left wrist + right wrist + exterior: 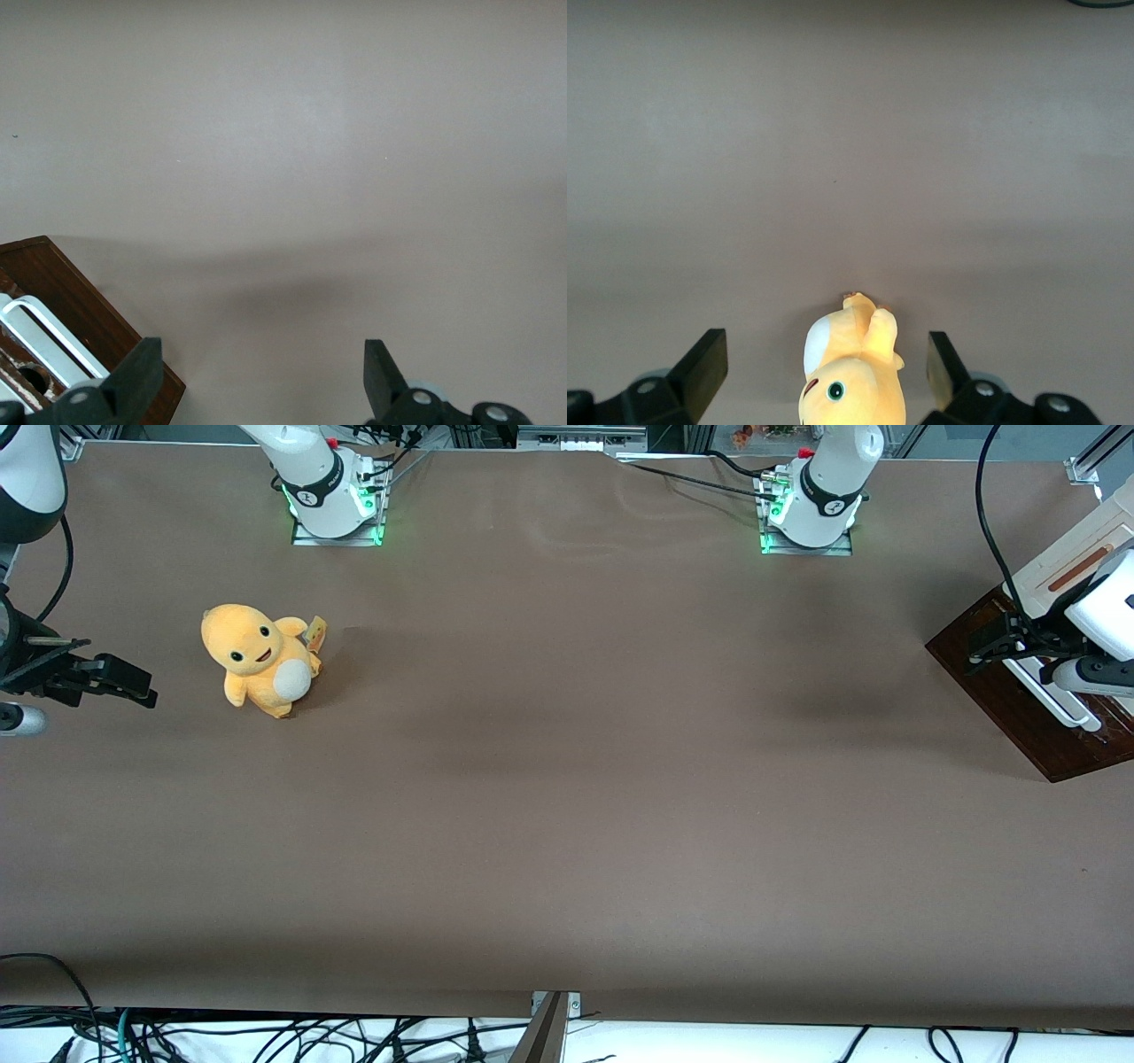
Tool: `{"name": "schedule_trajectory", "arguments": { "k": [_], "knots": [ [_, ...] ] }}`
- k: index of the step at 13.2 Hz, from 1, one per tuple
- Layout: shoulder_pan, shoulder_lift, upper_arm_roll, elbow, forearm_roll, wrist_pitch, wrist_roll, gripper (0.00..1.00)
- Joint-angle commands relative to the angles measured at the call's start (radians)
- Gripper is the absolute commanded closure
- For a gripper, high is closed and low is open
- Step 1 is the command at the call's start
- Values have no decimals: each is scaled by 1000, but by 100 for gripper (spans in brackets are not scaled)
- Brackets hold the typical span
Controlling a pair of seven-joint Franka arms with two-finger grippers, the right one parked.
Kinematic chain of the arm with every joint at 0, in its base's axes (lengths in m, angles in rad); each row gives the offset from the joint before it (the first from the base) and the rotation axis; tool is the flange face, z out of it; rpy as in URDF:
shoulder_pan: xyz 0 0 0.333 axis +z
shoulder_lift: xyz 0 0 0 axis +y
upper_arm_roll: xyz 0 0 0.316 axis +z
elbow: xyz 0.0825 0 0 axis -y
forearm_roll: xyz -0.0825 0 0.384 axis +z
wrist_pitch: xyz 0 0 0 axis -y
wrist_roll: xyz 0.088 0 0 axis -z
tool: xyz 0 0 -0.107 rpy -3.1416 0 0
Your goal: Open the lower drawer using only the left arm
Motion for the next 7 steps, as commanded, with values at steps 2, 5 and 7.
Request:
{"name": "schedule_trajectory", "arguments": {
  "k": [2, 5, 7],
  "knots": [
    [1, -19, 3, -11, -8, -5, 22, 0],
    [1, -20, 4, -11, -8, -7, 22, 0],
    [1, -20, 4, -9, -8, -11, 22, 0]
  ]
}}
